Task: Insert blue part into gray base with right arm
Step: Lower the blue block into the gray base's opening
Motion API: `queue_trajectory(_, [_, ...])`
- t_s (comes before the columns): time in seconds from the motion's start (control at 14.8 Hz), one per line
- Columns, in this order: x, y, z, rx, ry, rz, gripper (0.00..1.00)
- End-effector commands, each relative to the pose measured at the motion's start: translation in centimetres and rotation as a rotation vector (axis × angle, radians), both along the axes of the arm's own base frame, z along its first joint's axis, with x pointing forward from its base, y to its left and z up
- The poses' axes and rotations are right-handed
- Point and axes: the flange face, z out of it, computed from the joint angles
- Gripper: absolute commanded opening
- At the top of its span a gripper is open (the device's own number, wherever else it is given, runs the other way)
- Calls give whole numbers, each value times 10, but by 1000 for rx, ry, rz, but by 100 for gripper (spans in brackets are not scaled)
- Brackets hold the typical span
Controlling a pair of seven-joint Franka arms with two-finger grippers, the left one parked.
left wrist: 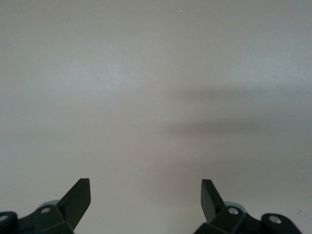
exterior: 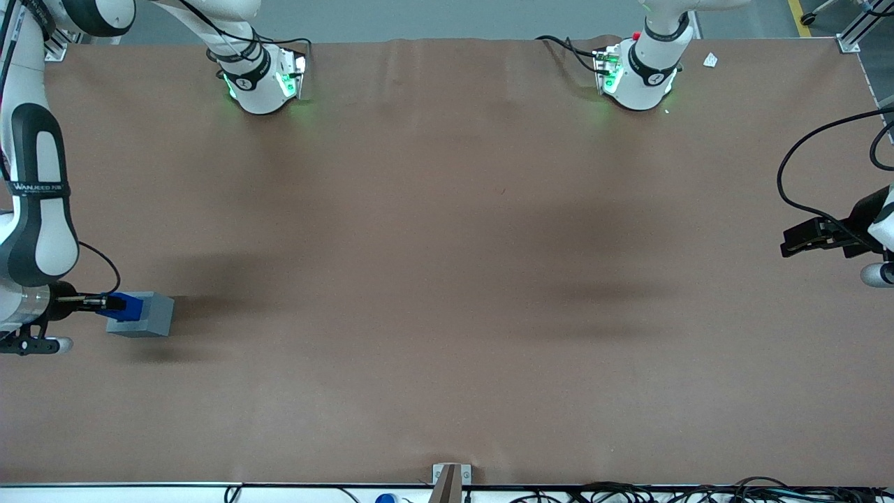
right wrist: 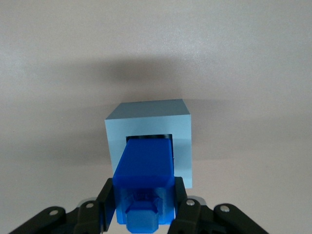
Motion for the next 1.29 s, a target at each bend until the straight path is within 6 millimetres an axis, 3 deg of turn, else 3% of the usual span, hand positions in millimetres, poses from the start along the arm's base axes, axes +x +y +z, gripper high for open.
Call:
queue_trajectory(0.0, [-3, 1, -25, 0, 39, -19, 14])
queue_trajectory(0.41, [-4, 1, -25, -9, 45, -68, 8])
queue_trajectory(0.68, [-4, 1, -36, -7, 60, -67, 8])
queue_trajectory(1.22, [-2, 19, -33, -16, 93, -17, 9])
